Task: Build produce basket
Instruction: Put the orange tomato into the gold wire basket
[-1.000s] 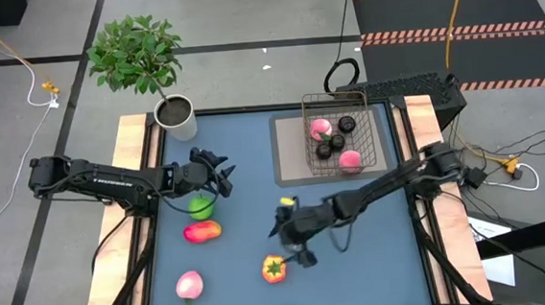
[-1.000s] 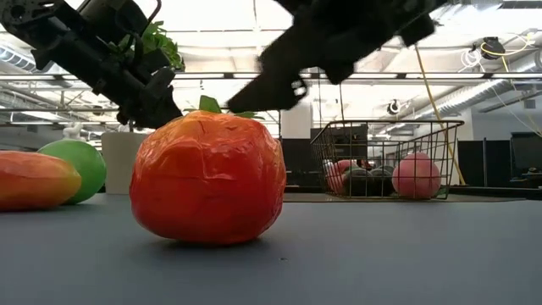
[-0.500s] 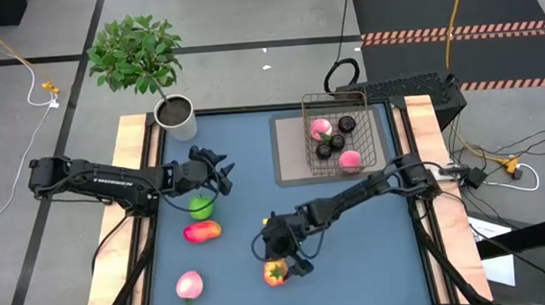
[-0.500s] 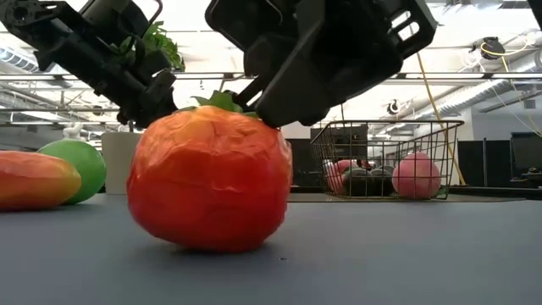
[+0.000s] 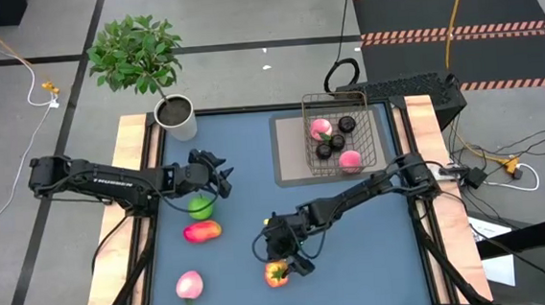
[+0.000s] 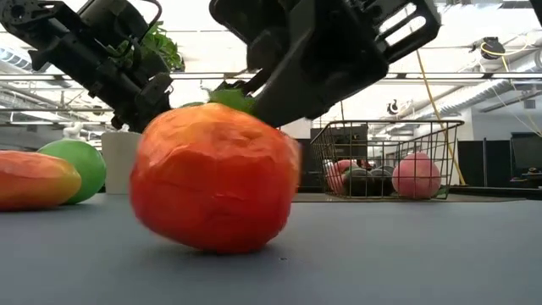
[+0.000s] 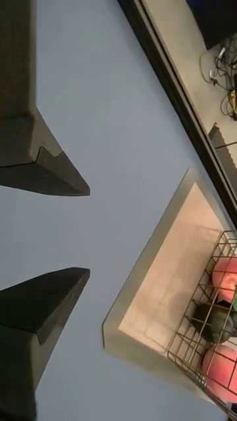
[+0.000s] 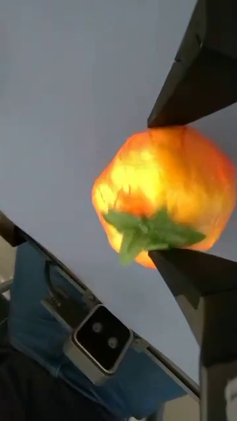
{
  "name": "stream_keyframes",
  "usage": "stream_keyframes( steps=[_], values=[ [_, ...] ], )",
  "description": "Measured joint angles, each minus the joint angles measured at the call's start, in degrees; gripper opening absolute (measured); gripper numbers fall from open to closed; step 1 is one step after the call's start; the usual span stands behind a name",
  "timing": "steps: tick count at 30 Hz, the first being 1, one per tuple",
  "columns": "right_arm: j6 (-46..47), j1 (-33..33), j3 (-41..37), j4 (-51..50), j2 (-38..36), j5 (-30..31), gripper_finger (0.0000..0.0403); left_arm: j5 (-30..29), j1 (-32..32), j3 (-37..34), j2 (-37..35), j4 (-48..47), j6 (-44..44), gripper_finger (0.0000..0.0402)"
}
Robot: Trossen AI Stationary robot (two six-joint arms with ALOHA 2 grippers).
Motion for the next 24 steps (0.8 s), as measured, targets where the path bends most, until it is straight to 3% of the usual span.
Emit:
stream_keyframes(
  steps=[4, 9, 13, 19, 24],
  values=[
    [-5.3, -0.8, -0.13, -11.25, -5.58, 3.08, 0.0277, 0.01, -0.77, 0.0, 0.0, 0.01, -0.82, 0.0191],
    [-8.99, -2.43, -0.13, -22.82, -15.64, 17.37, 0.0251, 0.03, -2.08, 0.0, 0.0, 0.03, -0.97, 0.0191],
    [-8.98, -4.38, -1.59, -24.51, -23.63, 22.73, 0.022, 0.05, -3.02, 0.0, 0.0, 0.03, -1.83, 0.0191],
    [0.35, -7.9, -12.44, -8.67, -30.48, 21.86, 0.0198, 0.03, -4.02, 0.0, 0.0, 0.03, -2.86, 0.0191],
    [1.95, -7.15, -24.09, 8.89, -30.31, 14.07, 0.0232, 0.03, -4.15, 0.0, 0.01, 0.04, -3.27, 0.0191]
  ],
)
